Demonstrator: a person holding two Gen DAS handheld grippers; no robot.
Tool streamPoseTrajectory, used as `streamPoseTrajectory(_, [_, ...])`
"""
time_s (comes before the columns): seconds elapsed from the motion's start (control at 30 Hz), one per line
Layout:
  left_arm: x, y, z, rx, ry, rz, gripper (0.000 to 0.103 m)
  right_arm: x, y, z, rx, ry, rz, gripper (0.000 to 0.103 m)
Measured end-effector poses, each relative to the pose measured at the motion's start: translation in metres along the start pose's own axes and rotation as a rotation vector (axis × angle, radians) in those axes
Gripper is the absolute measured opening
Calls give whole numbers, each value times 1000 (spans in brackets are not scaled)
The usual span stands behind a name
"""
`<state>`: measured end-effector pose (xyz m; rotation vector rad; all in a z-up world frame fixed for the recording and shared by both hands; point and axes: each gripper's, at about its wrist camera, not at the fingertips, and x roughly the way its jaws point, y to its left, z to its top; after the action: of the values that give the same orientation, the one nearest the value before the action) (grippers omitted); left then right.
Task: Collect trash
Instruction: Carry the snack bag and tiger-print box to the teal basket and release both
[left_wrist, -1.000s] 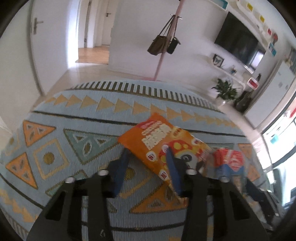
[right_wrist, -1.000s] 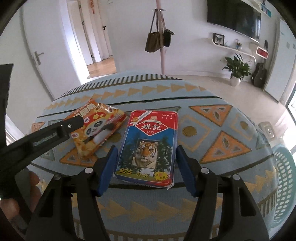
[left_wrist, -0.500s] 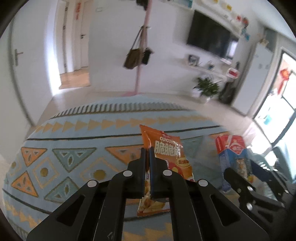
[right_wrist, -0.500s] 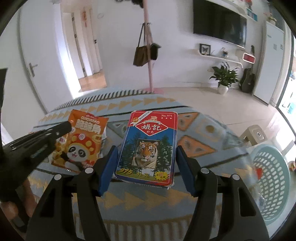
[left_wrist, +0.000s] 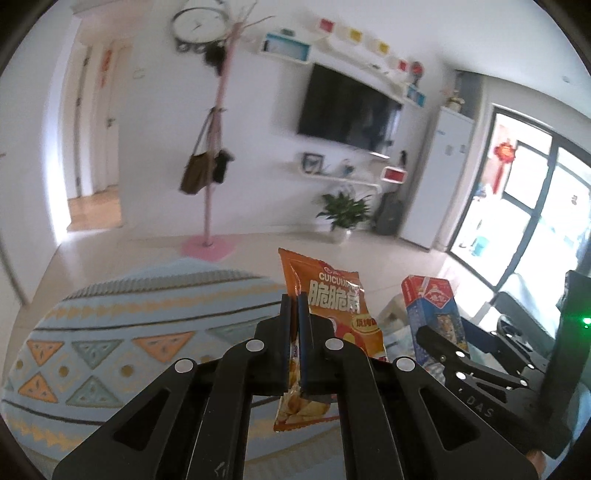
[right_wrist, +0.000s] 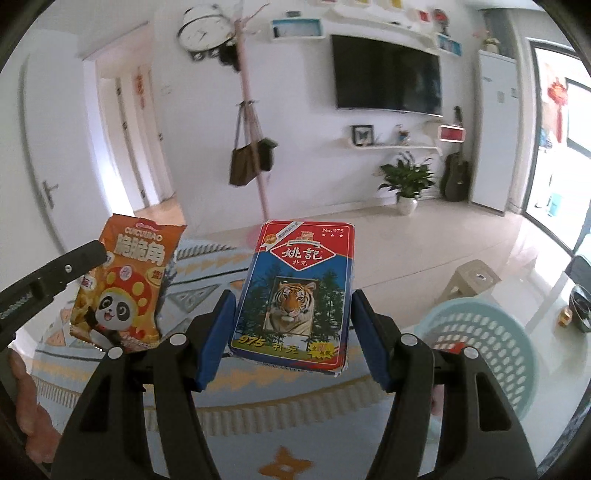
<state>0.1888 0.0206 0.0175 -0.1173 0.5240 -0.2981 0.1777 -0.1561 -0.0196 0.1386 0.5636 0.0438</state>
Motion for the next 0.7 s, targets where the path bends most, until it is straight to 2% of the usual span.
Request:
streamPoseTrajectory(0.1, [5,-32,0,25,0,-50,2,-14,-38,3,63,0,-1,60])
streamPoseTrajectory(0.37, [41,-111,-12,113,51,-150,2,-34,-141,-6,189,-8,-159,60])
streamPoseTrajectory(0.5, [69,-144,-23,144,99,-182,2,-28,-180,-17,228,12,-224,60])
streamPoseTrajectory(0.7, [109,-173,-44,154,181,-201,2,-1,-223,-38,281,102,-289,61])
